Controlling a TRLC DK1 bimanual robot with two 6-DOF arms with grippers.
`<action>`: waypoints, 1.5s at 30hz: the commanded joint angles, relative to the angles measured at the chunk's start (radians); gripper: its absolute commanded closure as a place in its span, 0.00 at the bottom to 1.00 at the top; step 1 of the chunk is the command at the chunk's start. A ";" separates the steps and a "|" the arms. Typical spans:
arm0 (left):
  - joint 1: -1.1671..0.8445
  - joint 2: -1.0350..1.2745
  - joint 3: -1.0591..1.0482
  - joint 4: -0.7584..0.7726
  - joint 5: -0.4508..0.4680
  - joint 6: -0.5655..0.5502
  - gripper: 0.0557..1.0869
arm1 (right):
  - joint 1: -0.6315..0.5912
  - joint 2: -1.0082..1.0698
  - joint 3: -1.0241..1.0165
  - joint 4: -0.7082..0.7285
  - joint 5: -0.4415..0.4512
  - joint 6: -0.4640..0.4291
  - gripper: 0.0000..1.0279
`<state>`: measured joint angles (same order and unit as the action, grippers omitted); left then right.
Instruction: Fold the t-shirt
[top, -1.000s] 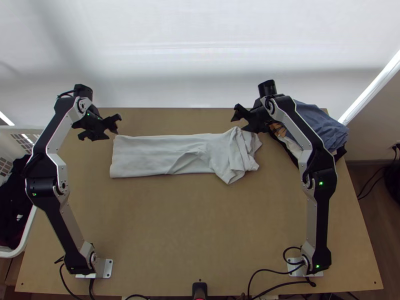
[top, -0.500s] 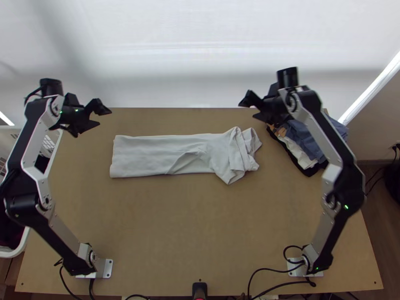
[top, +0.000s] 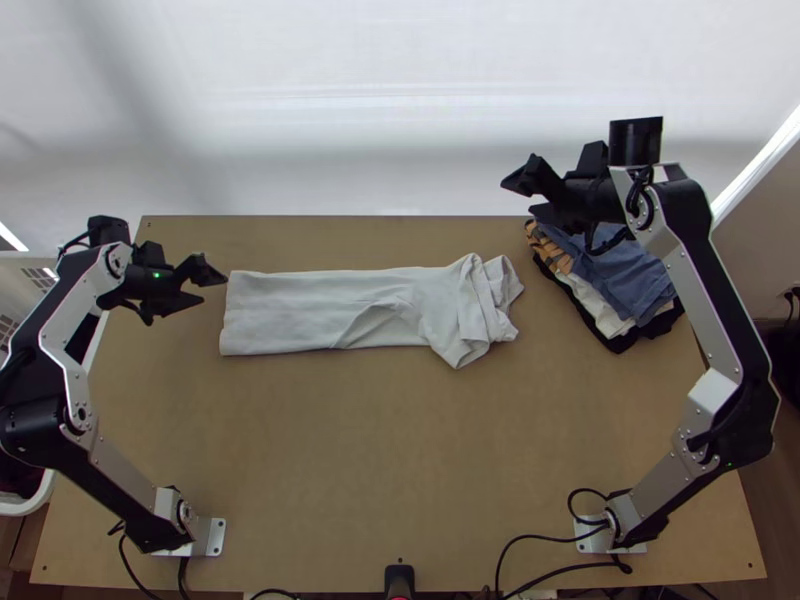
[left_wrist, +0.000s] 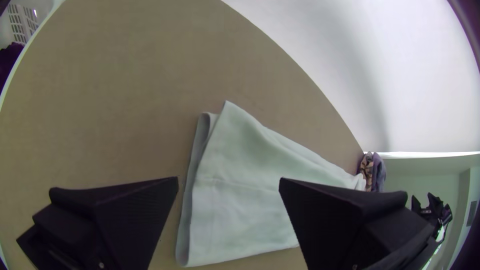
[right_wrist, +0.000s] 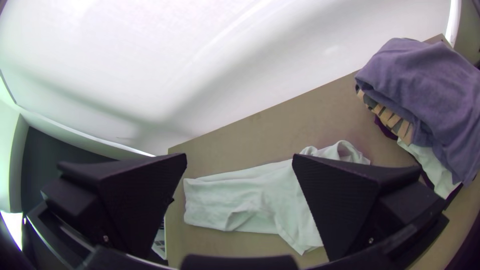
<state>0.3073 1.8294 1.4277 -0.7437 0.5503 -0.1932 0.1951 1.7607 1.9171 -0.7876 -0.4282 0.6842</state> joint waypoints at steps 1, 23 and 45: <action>0.019 -0.032 -0.039 0.017 0.014 0.049 0.05 | -0.005 -0.033 -0.024 -0.007 -0.009 0.029 0.03; -0.014 0.028 -0.173 0.084 0.008 0.104 0.05 | -0.049 -0.035 0.100 -0.018 -0.063 0.089 0.03; -0.212 0.060 -0.181 0.147 -0.059 0.047 0.16 | -0.065 -0.037 0.220 -0.042 -0.087 0.110 0.03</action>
<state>0.1261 1.8683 1.2675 -0.5827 0.4923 -0.1234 0.1463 1.7550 2.1170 -0.8276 -0.5064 0.7746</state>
